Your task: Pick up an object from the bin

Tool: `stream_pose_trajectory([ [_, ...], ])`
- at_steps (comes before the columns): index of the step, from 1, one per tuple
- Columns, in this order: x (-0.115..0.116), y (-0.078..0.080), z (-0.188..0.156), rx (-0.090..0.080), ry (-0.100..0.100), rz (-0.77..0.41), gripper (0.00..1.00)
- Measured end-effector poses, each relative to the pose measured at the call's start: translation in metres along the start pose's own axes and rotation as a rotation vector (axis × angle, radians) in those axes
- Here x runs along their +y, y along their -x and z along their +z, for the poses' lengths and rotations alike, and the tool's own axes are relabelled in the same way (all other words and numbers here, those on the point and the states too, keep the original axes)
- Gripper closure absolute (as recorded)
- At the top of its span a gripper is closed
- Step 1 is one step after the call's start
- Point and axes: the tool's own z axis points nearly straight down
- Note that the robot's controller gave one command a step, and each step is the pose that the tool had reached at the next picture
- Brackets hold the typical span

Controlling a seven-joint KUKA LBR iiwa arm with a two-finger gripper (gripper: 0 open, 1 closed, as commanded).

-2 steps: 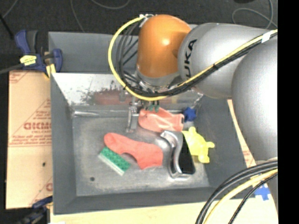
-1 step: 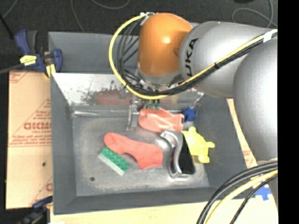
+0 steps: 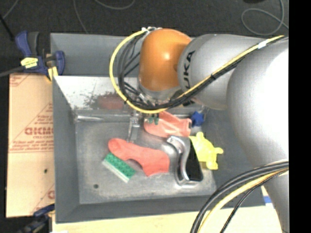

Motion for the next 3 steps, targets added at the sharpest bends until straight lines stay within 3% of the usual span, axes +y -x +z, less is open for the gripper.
stream_pose_trajectory([
  [1,-0.009,0.009,0.054,-0.002,-0.001,-0.029,0.0],
  [2,-0.025,-0.003,0.078,0.001,-0.001,-0.105,0.0],
  [3,-0.007,-0.009,0.075,-0.003,0.0,-0.297,1.0],
])
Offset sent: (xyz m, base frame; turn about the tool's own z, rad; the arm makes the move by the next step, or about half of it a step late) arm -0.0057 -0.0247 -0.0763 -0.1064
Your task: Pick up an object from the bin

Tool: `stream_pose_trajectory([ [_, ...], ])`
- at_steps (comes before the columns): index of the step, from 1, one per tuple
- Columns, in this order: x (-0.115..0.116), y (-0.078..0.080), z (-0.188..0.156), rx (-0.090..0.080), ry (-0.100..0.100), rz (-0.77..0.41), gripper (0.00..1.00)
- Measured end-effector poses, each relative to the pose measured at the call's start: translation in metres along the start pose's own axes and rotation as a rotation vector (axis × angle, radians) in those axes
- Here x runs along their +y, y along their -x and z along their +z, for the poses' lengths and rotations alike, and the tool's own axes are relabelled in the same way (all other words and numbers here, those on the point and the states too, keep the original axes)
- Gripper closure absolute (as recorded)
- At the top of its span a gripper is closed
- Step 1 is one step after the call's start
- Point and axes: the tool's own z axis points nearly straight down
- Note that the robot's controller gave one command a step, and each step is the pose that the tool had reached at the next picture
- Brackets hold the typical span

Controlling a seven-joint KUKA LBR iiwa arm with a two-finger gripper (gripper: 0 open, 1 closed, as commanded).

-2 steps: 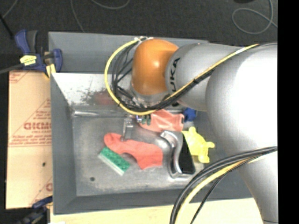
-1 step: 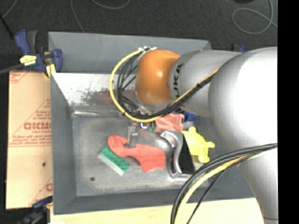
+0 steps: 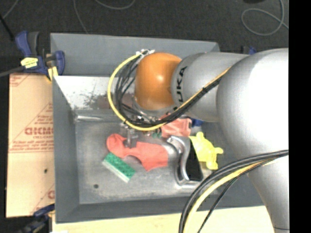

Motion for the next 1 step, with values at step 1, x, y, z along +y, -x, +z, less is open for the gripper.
stream_pose_trajectory([
  [1,0.0,0.0,0.0,0.0,0.0,0.001,1.0],
])
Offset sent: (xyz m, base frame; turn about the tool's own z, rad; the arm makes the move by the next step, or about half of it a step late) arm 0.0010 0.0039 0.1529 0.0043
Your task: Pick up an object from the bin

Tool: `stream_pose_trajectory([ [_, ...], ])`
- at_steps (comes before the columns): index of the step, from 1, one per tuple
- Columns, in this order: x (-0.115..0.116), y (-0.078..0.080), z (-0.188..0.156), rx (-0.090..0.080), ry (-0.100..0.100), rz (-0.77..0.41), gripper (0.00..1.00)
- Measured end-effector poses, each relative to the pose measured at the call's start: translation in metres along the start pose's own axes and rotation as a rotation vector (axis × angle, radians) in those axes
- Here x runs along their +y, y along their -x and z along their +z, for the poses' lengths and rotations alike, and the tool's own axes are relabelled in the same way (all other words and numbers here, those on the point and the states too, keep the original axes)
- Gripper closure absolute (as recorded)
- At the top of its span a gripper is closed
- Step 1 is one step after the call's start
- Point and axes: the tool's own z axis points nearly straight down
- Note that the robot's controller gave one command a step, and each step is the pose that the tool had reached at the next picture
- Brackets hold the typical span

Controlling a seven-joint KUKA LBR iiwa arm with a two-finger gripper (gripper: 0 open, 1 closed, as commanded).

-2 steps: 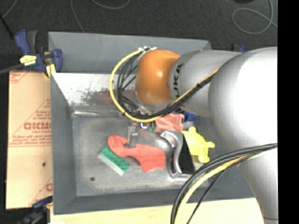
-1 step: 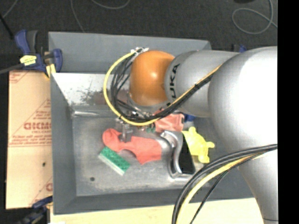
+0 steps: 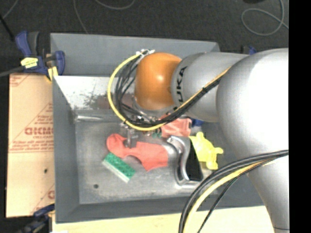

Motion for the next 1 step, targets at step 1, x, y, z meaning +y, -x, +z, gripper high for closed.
stream_pose_trajectory([
  [1,0.0017,0.006,-0.1568,-0.01,-0.002,0.006,1.0],
])
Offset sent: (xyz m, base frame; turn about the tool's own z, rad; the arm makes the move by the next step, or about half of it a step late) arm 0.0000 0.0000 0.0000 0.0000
